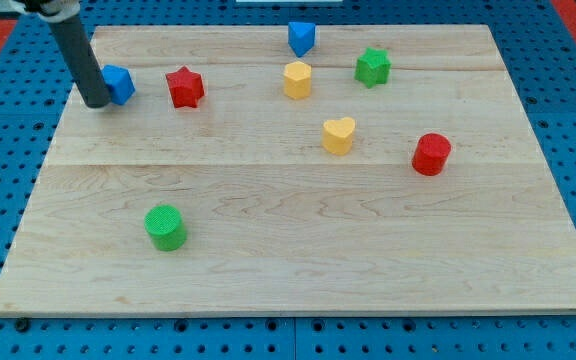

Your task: Move the blue cube towards the top center

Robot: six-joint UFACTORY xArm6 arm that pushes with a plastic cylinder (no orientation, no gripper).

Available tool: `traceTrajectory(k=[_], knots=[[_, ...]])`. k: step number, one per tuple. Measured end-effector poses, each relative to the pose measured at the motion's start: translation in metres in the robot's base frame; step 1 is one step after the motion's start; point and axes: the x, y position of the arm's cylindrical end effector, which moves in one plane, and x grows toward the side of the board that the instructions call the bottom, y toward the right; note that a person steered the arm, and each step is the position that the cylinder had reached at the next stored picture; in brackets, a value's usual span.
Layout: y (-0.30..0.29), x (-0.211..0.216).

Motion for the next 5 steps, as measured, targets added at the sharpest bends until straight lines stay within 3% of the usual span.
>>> traceTrajectory(k=[3,4,5], knots=[[0.034,-0.072],[0.015,-0.09],[0.056,-0.09]])
